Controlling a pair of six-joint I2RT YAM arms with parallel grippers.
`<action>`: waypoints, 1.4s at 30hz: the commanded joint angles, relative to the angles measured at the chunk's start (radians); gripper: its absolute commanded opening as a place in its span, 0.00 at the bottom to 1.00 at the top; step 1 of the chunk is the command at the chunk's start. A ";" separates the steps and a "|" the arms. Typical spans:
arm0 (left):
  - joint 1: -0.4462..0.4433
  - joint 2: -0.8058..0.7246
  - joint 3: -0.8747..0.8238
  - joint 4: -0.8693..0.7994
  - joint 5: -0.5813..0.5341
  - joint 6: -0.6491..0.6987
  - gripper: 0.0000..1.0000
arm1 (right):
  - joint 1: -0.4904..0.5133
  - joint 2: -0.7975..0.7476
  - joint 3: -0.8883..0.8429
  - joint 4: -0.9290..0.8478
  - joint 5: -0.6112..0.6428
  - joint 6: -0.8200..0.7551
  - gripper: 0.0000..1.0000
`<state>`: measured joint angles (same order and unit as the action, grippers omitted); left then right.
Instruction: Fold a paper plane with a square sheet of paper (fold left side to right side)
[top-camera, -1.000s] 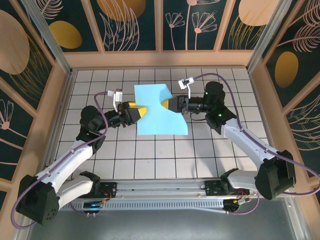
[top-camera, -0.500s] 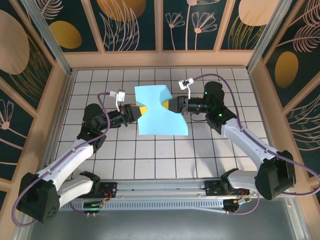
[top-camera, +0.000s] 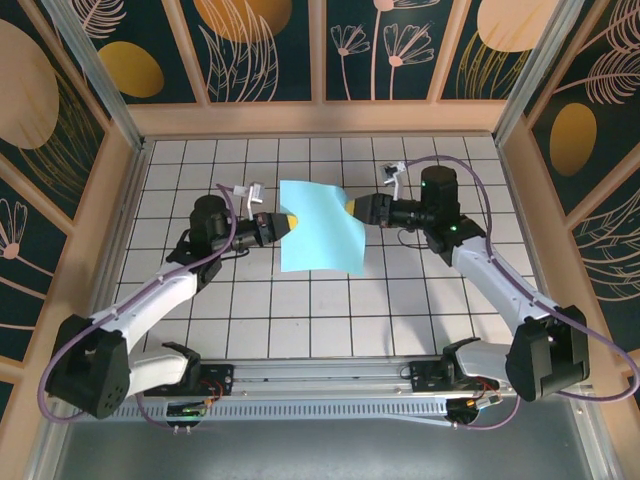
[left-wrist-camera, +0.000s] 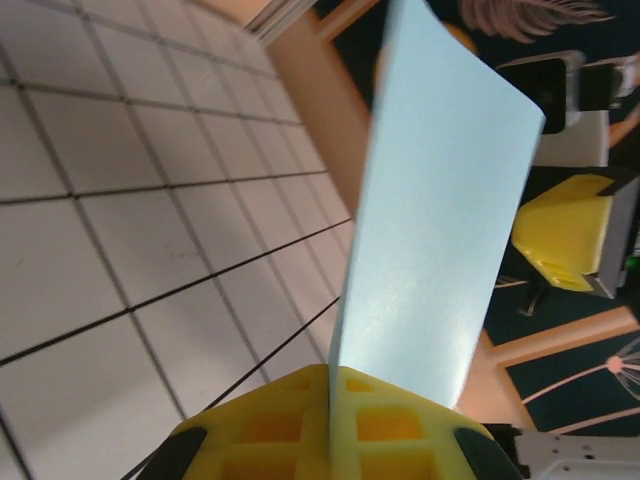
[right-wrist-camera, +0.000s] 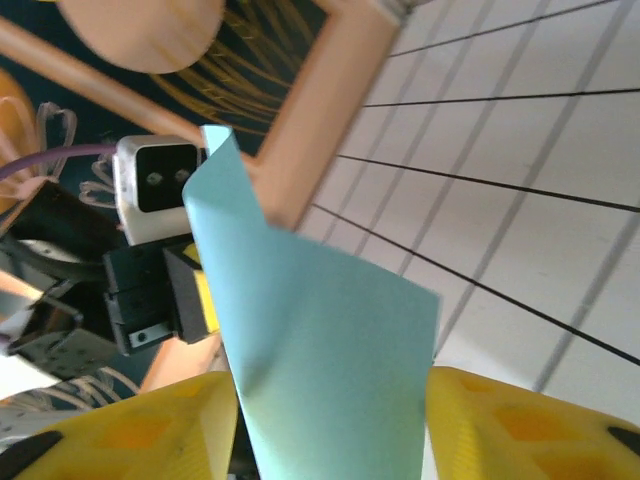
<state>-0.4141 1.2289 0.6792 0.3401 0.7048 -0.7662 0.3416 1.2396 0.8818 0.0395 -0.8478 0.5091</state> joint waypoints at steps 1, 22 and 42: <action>0.000 0.058 0.018 -0.118 -0.033 0.064 0.00 | -0.032 0.010 -0.057 -0.053 0.063 -0.020 0.57; 0.000 0.338 0.045 -0.295 -0.157 0.165 0.00 | 0.036 0.344 -0.120 0.014 0.239 0.087 0.00; 0.000 0.353 0.037 -0.192 -0.053 0.093 0.29 | 0.175 0.597 -0.010 -0.065 0.393 0.059 0.00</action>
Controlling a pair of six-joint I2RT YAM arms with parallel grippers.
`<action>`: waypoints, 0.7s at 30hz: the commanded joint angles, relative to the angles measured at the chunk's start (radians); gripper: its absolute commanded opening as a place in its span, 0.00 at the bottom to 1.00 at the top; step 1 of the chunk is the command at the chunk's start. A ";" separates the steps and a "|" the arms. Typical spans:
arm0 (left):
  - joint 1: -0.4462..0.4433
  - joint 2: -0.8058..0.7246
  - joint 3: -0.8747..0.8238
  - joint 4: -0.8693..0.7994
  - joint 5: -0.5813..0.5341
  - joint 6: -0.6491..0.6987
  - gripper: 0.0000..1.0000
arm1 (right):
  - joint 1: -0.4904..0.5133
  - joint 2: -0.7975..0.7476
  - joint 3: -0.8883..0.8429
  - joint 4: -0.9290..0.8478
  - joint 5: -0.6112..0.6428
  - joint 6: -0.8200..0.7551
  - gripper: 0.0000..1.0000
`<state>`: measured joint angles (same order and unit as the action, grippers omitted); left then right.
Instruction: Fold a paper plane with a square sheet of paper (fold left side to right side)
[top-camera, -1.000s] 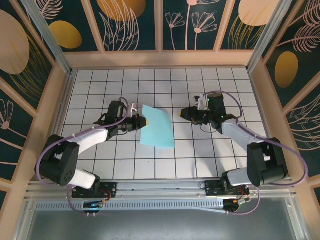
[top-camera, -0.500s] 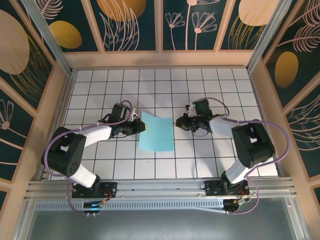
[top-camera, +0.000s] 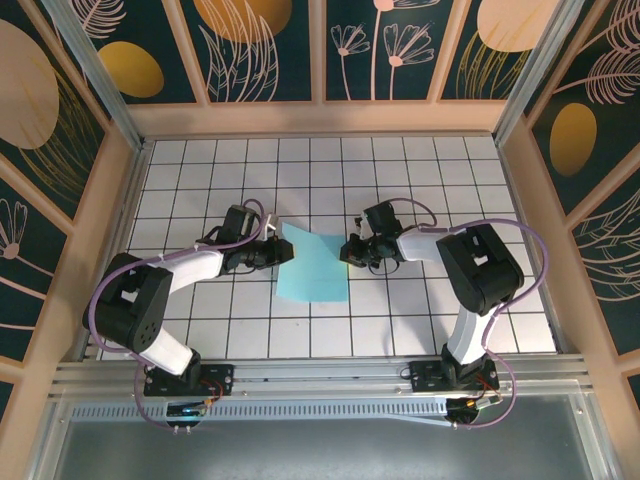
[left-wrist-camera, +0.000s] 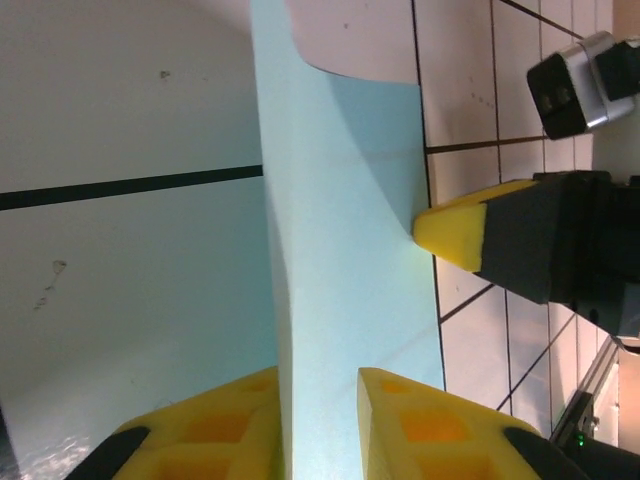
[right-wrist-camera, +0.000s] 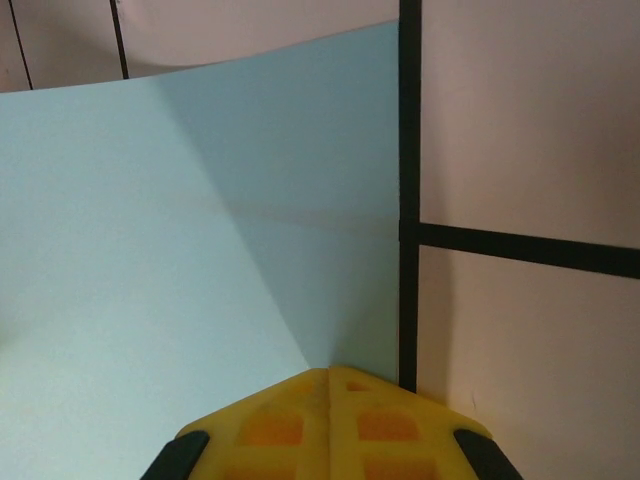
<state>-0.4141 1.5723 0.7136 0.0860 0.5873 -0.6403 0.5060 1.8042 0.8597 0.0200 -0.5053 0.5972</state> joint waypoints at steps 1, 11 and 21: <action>0.000 0.009 -0.001 0.081 0.082 -0.047 0.32 | 0.011 0.036 0.012 -0.046 0.053 -0.031 0.00; -0.023 0.043 -0.001 0.212 0.174 -0.124 0.46 | 0.016 0.042 -0.010 -0.007 0.058 -0.025 0.00; -0.099 0.149 0.077 0.232 0.151 -0.138 0.51 | 0.017 0.025 -0.019 0.042 0.021 -0.014 0.00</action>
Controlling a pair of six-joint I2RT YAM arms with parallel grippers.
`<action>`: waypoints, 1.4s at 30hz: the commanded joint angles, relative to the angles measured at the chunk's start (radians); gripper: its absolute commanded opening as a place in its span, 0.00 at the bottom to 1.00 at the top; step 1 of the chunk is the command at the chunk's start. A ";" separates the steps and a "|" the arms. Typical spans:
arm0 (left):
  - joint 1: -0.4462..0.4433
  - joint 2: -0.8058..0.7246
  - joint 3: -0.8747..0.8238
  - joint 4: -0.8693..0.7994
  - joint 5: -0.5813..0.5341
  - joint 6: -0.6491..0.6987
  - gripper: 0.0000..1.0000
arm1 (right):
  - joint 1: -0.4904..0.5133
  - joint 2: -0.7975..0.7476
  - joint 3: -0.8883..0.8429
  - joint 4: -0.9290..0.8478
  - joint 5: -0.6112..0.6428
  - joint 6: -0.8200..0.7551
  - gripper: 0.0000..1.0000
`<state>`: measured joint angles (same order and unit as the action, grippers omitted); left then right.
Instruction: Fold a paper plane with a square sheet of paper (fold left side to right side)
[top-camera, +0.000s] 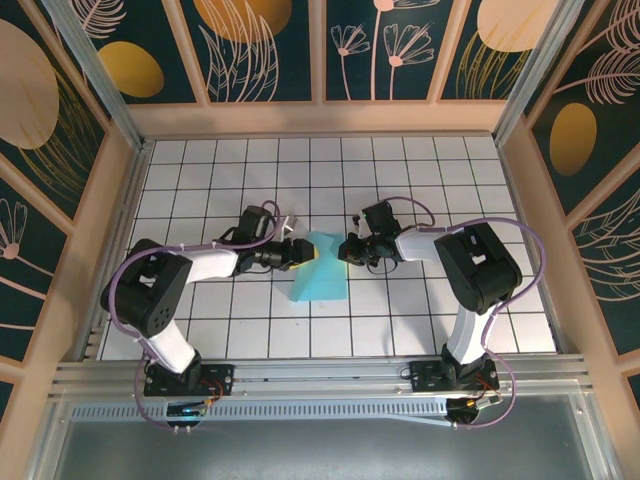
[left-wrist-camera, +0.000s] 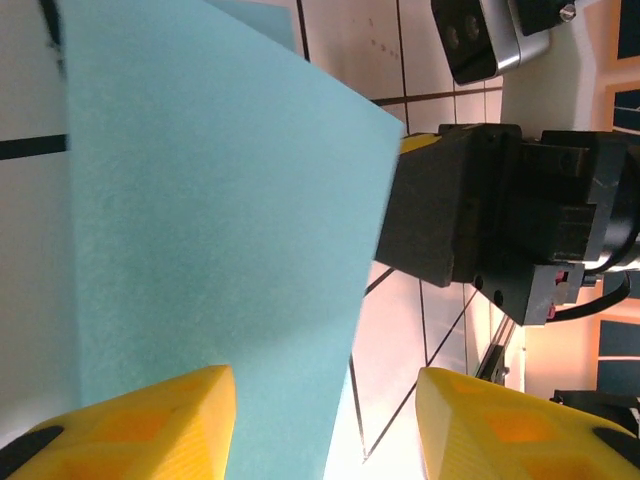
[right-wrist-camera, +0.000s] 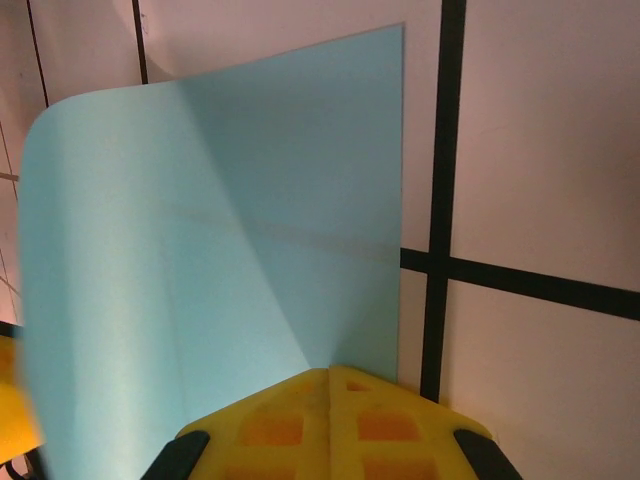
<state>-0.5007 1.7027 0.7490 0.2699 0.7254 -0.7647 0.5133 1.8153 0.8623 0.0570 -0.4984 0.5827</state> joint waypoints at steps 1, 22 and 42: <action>-0.016 0.038 0.045 0.050 0.010 -0.017 0.51 | 0.010 0.008 -0.024 0.011 0.007 0.002 0.00; -0.030 0.072 0.071 0.032 -0.051 -0.024 0.13 | -0.028 -0.190 -0.088 0.069 -0.057 0.024 0.05; -0.043 0.076 0.084 0.017 -0.068 -0.025 0.02 | 0.013 -0.181 -0.194 0.332 -0.195 0.156 0.34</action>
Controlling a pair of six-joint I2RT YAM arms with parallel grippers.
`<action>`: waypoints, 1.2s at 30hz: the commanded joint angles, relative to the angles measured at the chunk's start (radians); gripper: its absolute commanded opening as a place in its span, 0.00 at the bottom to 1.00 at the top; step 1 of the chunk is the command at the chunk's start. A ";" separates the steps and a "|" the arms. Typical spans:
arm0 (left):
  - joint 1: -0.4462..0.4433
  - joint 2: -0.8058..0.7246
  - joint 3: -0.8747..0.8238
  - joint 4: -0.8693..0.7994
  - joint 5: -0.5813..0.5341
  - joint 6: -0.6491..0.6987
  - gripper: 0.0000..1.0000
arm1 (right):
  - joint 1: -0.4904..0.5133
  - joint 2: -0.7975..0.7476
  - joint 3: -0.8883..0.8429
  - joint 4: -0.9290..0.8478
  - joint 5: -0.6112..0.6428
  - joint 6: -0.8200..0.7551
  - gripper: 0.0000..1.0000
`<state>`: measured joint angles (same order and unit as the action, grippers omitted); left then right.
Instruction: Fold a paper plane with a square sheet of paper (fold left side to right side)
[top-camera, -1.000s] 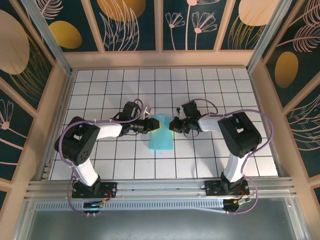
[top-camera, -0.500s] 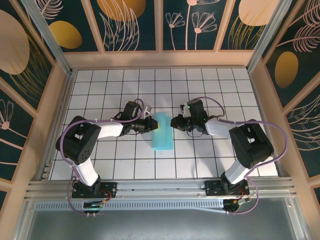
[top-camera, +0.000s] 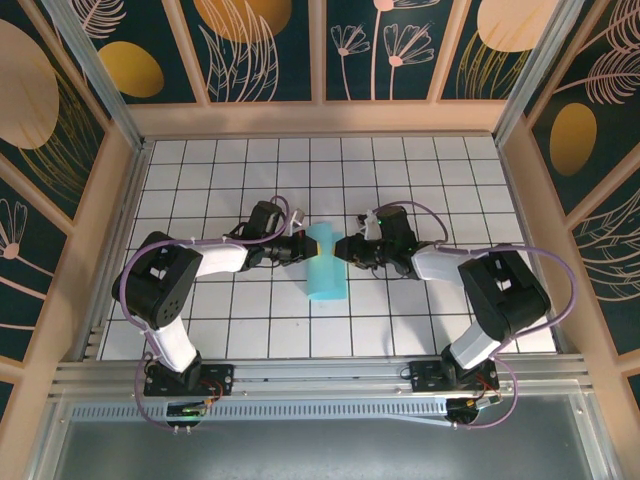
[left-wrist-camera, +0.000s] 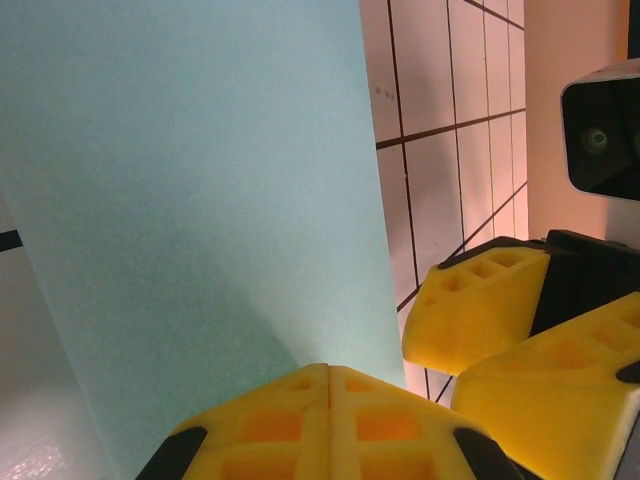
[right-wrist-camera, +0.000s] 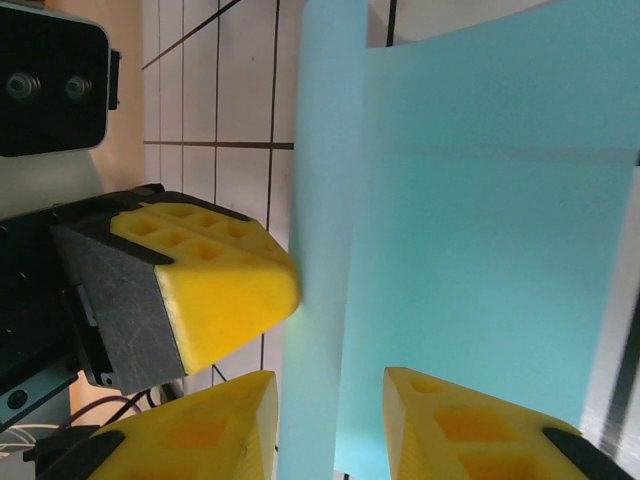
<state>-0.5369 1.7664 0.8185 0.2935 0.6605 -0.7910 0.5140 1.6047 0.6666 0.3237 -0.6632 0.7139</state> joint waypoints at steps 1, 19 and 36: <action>-0.008 0.011 0.013 -0.008 -0.003 0.001 0.02 | 0.014 0.041 0.006 0.073 -0.030 0.027 0.34; -0.015 -0.040 0.018 -0.029 -0.020 0.002 0.14 | 0.027 0.080 0.031 0.023 0.004 0.010 0.00; -0.019 -0.131 -0.017 -0.213 -0.205 0.073 0.49 | 0.027 0.074 0.066 -0.135 0.133 -0.032 0.00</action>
<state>-0.5465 1.6192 0.8169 0.1066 0.4683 -0.7185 0.5343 1.6833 0.7082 0.2264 -0.5640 0.7082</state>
